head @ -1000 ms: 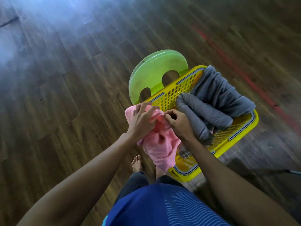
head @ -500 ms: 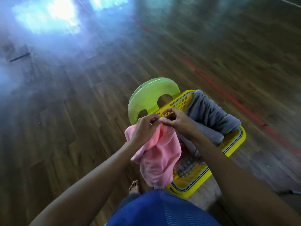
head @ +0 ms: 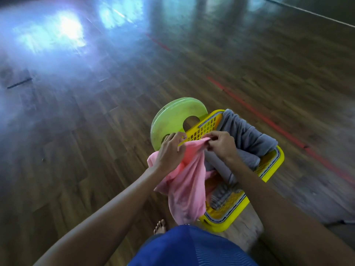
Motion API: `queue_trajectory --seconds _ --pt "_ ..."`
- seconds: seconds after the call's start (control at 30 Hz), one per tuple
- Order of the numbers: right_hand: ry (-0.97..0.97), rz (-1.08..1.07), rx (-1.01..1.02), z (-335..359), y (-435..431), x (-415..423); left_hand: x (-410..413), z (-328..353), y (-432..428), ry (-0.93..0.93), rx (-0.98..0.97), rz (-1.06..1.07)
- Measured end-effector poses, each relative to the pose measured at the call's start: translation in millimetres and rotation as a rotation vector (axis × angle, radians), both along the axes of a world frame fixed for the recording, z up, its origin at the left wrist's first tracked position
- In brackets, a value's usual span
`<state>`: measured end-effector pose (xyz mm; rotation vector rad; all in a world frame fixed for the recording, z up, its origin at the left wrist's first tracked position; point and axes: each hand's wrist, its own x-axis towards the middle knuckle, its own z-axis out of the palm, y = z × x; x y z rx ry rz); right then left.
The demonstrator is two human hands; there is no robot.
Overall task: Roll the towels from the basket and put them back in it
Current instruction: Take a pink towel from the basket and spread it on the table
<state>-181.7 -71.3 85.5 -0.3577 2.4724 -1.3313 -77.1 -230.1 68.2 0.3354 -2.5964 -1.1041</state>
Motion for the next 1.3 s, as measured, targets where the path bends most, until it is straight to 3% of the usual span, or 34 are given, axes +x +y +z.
queue_trajectory --seconds 0.17,0.3,0.5,0.6,0.73,0.93,1.0,1.13,1.23,1.3 --pt "-0.302 -0.074 -0.206 21.6 -9.9 2.5 -14.1 20.8 7.1 -0.054 0.054 -0.063" --pt "-0.374 -0.122 -0.220 27.8 -10.3 0.8 -17.3 25.6 19.6 -0.111 0.015 -0.100" --pt "-0.267 -0.164 -0.170 33.7 0.0 3.1 -8.9 9.4 35.6 -0.034 -0.006 -0.063" --pt "-0.140 -0.154 -0.035 34.1 10.5 2.3 -5.5 7.0 29.0 0.054 -0.020 0.027" --pt "-0.054 -0.137 0.022 32.8 14.8 1.1 -8.7 0.0 9.4 0.001 -0.113 0.102" --pt "-0.047 -0.238 0.049 24.9 38.9 -20.7 10.9 -10.8 -21.6 -0.034 0.018 0.418" --pt "-0.034 -0.206 0.149 17.7 44.6 -23.0 7.9 -3.3 -25.2 -0.062 0.080 0.344" --pt "0.048 0.022 0.296 11.1 32.1 -15.3 -21.6 34.7 -5.9 -0.089 0.130 -0.019" --pt "-0.064 0.255 -0.019 22.7 9.2 -4.5 -48.6 62.0 8.9 -0.083 0.032 -0.142" --pt "-0.103 0.266 -0.213 26.4 -1.8 -2.0 -60.8 72.4 12.5 -0.061 -0.026 -0.161"
